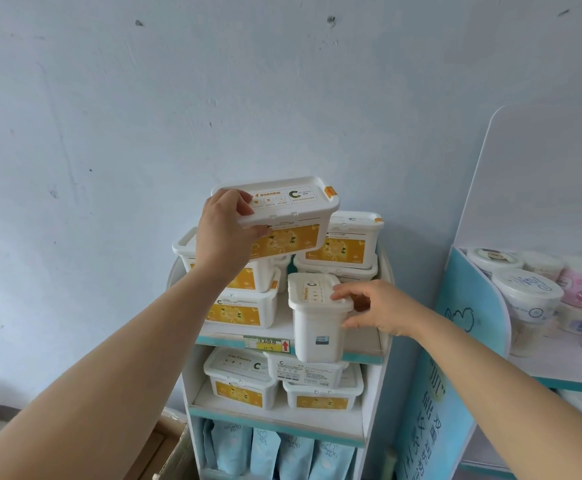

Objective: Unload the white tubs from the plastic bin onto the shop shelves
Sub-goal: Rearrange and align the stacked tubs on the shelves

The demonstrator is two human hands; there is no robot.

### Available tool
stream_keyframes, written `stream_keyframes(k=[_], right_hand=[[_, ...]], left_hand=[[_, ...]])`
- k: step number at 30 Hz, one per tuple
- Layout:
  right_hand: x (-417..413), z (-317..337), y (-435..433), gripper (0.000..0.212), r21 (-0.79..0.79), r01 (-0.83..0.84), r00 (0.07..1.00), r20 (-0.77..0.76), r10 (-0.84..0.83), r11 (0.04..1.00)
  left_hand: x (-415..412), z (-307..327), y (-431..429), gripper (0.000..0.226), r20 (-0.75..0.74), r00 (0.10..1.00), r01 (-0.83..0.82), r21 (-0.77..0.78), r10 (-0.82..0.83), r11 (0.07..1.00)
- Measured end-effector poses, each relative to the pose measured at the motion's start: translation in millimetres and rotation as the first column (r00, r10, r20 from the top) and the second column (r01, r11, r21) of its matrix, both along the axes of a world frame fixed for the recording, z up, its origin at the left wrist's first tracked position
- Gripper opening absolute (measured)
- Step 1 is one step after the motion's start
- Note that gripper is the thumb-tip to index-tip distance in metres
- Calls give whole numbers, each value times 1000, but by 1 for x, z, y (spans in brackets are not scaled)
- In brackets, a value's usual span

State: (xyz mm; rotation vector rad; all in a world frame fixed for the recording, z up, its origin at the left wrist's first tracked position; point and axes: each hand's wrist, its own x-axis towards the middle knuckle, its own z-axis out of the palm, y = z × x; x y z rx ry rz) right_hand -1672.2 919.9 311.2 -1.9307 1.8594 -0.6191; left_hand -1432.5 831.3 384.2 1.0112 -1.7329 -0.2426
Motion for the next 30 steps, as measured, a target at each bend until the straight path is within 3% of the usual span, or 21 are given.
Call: stream_keyframes(k=[5, 8, 14, 18, 24, 30], right_hand=[[16, 0, -6, 34, -119, -1, 1000, -12, -1, 993], [16, -2, -14, 41, -105, 12, 999, 41, -7, 994], [-2, -8, -29, 37, -71, 96, 993, -59, -100, 993], [-1, -10, -36, 32, -156, 136, 979, -133, -157, 978], [0, -14, -34, 29, -89, 45, 982, -177, -60, 995], [-2, -18, -38, 24, -89, 59, 961, -265, -81, 994]], left_hand=[[4, 0, -2, 36, -1, 1000, -5, -4, 5, 1000], [8, 0, -4, 36, -7, 1000, -10, -5, 10, 1000], [11, -2, -6, 35, -8, 1000, -24, -13, 24, 1000], [11, -1, -8, 35, -6, 1000, -25, -14, 25, 1000], [12, -1, -8, 35, -19, 1000, -16, -20, 15, 1000], [8, 0, -10, 35, -24, 1000, -4, -21, 4, 1000]])
